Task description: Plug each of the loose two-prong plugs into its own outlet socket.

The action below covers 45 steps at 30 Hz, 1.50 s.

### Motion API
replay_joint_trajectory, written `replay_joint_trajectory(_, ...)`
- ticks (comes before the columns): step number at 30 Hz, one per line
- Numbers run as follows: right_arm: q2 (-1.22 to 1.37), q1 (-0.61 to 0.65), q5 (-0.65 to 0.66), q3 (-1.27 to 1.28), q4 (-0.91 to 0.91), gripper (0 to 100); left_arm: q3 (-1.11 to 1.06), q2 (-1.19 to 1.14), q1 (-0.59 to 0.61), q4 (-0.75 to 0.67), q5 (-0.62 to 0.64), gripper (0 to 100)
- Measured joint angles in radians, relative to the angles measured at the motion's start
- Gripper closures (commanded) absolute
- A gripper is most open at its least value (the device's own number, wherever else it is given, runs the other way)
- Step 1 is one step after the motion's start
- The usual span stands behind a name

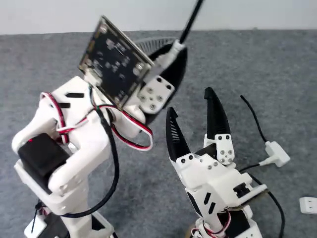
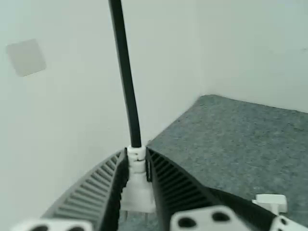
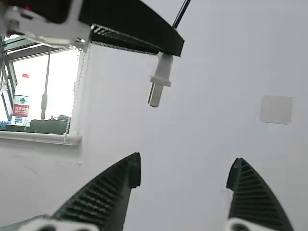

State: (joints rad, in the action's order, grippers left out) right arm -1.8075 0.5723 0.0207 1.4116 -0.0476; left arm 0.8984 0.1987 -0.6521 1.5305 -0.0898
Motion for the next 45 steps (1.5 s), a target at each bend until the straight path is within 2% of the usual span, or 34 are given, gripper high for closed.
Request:
replay_joint_trajectory(9, -0.002, -0.071, -0.003, 0.0, 0.0, 70.7, -0.031, -0.035, -0.011, -0.002, 0.098, 99)
replay_joint_trajectory(14, -0.002, -0.084, -0.003, 0.0, 0.0, 70.7, -0.031, -0.074, -0.011, 0.0, 0.101, 99)
replay_joint_trajectory(22, -0.002, -0.242, -0.003, 0.003, 0.0, 70.7, -0.032, -0.104, -0.012, 0.061, 0.103, 99)
replay_joint_trajectory(29, 0.005, -0.252, -0.003, 0.029, 0.0, 70.7, -0.032, -0.106, -0.087, 0.124, 0.08, 99)
replay_joint_trajectory(35, 0.002, -0.252, -0.003, 0.029, 0.0, 70.7, -0.032, -0.106, -0.103, 0.133, 0.046, 99)
replay_joint_trajectory(38, 0.002, -0.252, -0.048, 0.029, 0.0, 70.6, -0.032, -0.106, -0.11, 0.133, 0.046, 99)
replay_joint_trajectory(45, 0.002, -0.25, -0.244, 0.029, 0.0, 70.4, -0.014, -0.106, -0.107, 0.133, 0.046, 99)
